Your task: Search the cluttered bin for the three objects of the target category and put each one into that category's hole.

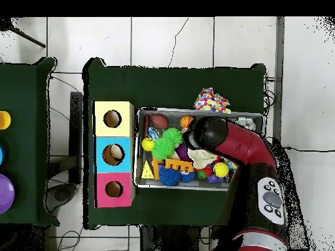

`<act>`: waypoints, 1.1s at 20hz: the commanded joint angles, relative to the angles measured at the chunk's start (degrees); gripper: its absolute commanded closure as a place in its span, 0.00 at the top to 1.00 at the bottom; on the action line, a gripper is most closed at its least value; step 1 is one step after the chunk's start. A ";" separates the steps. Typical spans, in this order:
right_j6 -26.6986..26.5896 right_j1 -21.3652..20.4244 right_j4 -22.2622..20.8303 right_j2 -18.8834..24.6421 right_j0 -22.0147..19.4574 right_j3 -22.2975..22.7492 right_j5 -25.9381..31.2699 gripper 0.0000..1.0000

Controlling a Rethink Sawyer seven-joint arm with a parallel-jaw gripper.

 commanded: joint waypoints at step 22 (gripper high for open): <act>6.93 4.34 -1.98 -2.61 4.13 -5.63 1.34 1.00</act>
